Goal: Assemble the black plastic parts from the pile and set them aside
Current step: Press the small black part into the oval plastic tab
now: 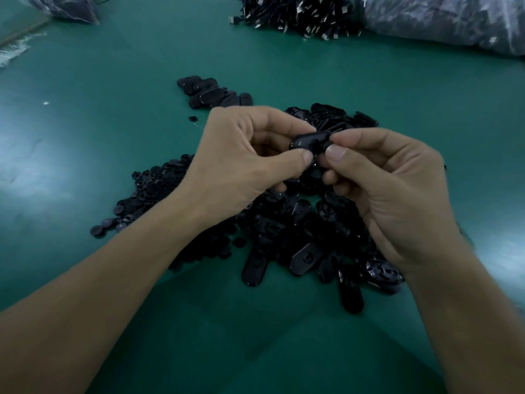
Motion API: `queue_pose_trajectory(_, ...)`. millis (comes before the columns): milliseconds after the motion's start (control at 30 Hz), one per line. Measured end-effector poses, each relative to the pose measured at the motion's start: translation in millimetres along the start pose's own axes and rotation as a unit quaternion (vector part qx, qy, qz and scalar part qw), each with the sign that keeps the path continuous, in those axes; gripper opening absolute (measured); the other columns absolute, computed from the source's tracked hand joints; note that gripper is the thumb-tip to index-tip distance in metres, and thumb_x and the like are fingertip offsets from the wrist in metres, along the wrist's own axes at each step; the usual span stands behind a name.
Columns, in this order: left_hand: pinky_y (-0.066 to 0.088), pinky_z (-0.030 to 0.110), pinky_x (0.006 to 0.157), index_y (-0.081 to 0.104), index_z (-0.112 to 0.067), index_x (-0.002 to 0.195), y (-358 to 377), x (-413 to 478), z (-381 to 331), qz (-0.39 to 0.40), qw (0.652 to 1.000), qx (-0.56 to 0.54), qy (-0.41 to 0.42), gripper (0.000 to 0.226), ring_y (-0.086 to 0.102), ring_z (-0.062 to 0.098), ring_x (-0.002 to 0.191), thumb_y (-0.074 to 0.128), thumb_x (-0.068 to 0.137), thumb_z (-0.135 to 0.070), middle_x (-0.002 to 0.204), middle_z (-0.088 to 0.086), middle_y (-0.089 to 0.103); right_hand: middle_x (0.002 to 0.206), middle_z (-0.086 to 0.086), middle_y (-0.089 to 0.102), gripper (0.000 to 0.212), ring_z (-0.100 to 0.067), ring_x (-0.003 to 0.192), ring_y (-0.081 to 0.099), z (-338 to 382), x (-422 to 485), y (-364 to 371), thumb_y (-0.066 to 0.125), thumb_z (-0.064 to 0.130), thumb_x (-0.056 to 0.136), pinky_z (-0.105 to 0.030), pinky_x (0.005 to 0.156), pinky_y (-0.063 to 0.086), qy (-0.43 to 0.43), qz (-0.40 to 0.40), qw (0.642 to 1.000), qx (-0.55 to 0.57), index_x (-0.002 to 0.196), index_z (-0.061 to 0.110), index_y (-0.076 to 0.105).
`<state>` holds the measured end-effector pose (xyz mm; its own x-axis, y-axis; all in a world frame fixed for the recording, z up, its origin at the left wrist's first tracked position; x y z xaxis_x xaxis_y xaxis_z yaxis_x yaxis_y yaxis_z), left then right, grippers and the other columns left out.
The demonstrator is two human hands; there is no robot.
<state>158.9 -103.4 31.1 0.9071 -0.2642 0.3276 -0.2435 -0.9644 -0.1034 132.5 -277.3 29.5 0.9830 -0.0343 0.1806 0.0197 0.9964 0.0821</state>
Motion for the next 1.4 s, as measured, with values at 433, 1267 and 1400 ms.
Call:
queue_pose_trajectory(433, 0.056, 0.020, 0.054, 0.073, -0.014, 0.098, 3, 0, 1, 0.005, 1.000, 0.022, -0.006, 0.020, 0.072, 0.014, 0.066, 0.077, 0.083, 0.000, 0.080, 0.006, 0.076, 0.074, 0.006, 0.075, 0.017, -0.007, 0.061, 0.069, 3, -6, 9, 0.076, 0.006, 0.087, -0.014, 0.060, 0.052, -0.090, -0.031, 0.986, -0.137, 0.088, 0.023, 0.072)
queue_pose_trajectory(1267, 0.057, 0.020, 0.063, 0.073, -0.010, 0.099, 8, 1, 14, 0.020, 0.996, -0.053, -0.065, 0.017, 0.071, 0.012, 0.067, 0.066, 0.092, 0.003, 0.077, 0.006, 0.076, 0.091, 0.012, 0.059, 0.023, 0.005, 0.083, 0.059, -1, -14, 20, 0.073, 0.012, 0.090, -0.007, 0.073, 0.046, -0.159, -0.104, 0.937, -0.294, 0.108, 0.027, 0.073)
queue_pose_trajectory(1400, 0.057, 0.020, 0.062, 0.074, -0.013, 0.095, 8, 2, 15, 0.016, 0.995, -0.064, -0.078, 0.016, 0.071, 0.013, 0.066, 0.065, 0.093, 0.001, 0.077, 0.006, 0.076, 0.092, 0.010, 0.060, 0.024, 0.004, 0.085, 0.058, -4, -14, 21, 0.071, 0.008, 0.092, -0.007, 0.075, 0.046, -0.154, -0.085, 0.941, -0.289, 0.112, 0.020, 0.074)
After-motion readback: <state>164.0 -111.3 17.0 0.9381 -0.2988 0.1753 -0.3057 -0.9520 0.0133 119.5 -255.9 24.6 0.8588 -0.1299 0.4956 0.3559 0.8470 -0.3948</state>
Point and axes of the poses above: each hand's wrist, its own x-axis towards the middle knuckle, its own y-axis out of the palm, z = x × y, the point moved 3 cm from there along x, towards the middle knuckle
